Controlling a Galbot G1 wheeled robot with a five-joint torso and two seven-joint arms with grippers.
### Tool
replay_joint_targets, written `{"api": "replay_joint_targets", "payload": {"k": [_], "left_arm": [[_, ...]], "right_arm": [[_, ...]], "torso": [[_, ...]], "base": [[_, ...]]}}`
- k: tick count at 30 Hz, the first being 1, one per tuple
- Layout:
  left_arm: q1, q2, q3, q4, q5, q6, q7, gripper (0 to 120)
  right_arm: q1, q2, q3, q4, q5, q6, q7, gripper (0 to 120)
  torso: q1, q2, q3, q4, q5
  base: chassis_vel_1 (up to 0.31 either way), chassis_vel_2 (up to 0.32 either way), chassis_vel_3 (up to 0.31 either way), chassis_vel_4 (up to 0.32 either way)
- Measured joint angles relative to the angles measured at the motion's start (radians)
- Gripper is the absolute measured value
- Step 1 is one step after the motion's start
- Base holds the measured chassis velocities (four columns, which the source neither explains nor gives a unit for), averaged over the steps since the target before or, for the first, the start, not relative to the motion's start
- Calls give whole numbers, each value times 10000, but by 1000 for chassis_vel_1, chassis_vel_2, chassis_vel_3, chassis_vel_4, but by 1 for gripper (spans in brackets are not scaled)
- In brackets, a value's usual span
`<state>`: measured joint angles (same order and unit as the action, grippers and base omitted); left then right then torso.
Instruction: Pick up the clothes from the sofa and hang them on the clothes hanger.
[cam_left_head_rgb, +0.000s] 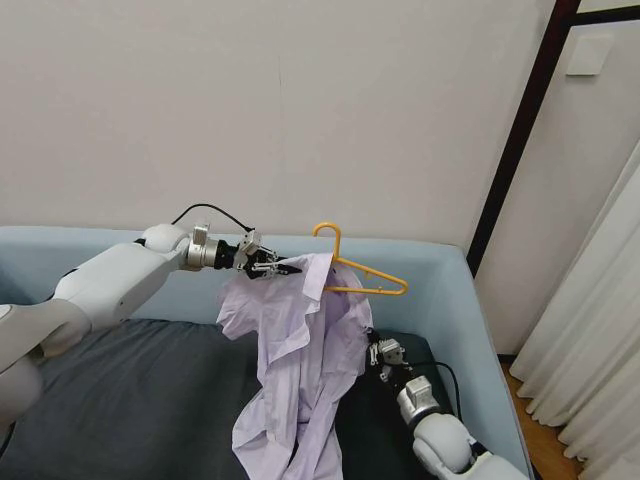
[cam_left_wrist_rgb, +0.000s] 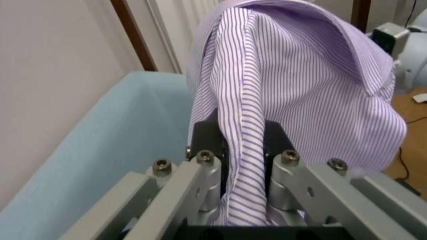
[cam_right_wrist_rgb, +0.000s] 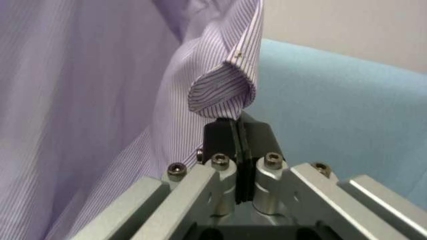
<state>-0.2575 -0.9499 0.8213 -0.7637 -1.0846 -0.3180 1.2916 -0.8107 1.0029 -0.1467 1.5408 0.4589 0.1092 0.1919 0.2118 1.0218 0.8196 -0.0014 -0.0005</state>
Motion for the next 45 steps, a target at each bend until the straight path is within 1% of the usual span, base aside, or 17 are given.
{"api": "replay_joint_targets", "payload": {"k": [2, 4, 7, 8, 11, 15, 17, 22, 25, 27, 28, 30, 31, 33, 36, 38, 45], "left_arm": [[12, 39, -13, -54, -37, -39, -2, 8], [49, 146, -72, -176, -95, -165, 65, 8], [54, 253, -167, -228, 61, -222, 422, 8], [54, 253, -167, -228, 61, -222, 422, 8], [49, 304, -278, -124, 412, -250, 923, 8], [18, 310, -392, 19, 709, -274, 1314, 8], [-10, 256, -594, 177, 1074, -285, 1705, 8], [-111, 73, -850, 433, 1642, -355, 1983, 8], [-122, 12, -949, 499, 1782, -360, 1954, 8], [-133, -126, -1172, 658, 2206, -406, 1770, 8], [-133, -126, -1172, 658, 2206, -406, 1770, 8], [-134, -373, -1508, 1008, 2991, -681, 1304, 8], [-134, -373, -1508, 1008, 2991, -681, 1304, 8], [-81, -467, -1662, 1060, 3449, -801, 738, 8], [4, -500, -1761, 1038, 3837, -875, 429, 8], [17, -597, -1849, 1114, 4346, -977, 149, 8], [-200, -1035, -2150, 1727, 5386, -1401, 298, 8]], "right_arm": [[96, -51, 9, -1, 213, -14, -128, 0], [431, -286, 9, -18, 859, -38, -465, 0], [934, -722, -2, -54, 1500, -85, -967, 0], [934, -722, -2, -54, 1500, -85, -967, 0], [1283, -1194, -20, -70, 1884, -93, -1438, 0], [1518, -1520, -49, -78, 2002, -89, -1648, 0], [1679, -1684, -64, -61, 2072, -118, -1670, 0], [1782, -1834, -68, 78, 2061, -196, -1616, 0], [1782, -1864, -66, 161, 1988, -197, -1604, 0], [1742, -1937, -25, 373, 1736, -191, -1566, 0], [1742, -1937, -25, 373, 1736, -191, -1566, 0], [1627, -2128, 12, 674, 1243, -71, -1582, 0], [1627, -2128, 12, 674, 1243, -71, -1582, 0], [1529, -2229, 71, 959, 891, -35, -1533, 0], [1525, -2115, 210, 995, 626, 38, -1493, 0], [1529, -2033, 241, 1183, 523, 19, -1393, 0], [1641, -2190, 167, 1146, -361, 290, -1594, 0]], "torso": [[0, 0, 0, 1, 1], [0, 0, 0, 5, 2], [0, 1, -1, 4, 0], [0, 1, -1, 4, 0], [0, 0, 0, 2, -2], [0, 0, 0, 1, 0], [0, 0, 0, 2, 0], [0, 0, 0, 2, 1], [0, 0, 0, 2, 1], [0, 0, 0, 2, 2], [0, 0, 0, 2, 2], [0, 0, 0, 2, 0], [0, 0, 0, 2, 0], [0, 0, -1, 0, 3], [0, 0, 0, 3, -2], [0, 0, -1, 6, 1], [0, 0, -2, -1, 2]], "base": [[0, 0, 0, 0], [0, 0, 0, 0], [0, 0, 0, 0], [0, 0, 0, 0], [0, 0, 0, 0], [0, 0, 0, 0], [0, 0, 0, 0], [0, 0, 0, 0], [0, 0, 0, 0], [0, 0, 0, 0], [0, 0, 0, 0], [0, 0, 0, 0], [0, 0, 0, 0], [0, 0, 0, 0], [0, 0, 0, 0], [0, 0, 0, 0], [0, 0, 0, 0]]}}
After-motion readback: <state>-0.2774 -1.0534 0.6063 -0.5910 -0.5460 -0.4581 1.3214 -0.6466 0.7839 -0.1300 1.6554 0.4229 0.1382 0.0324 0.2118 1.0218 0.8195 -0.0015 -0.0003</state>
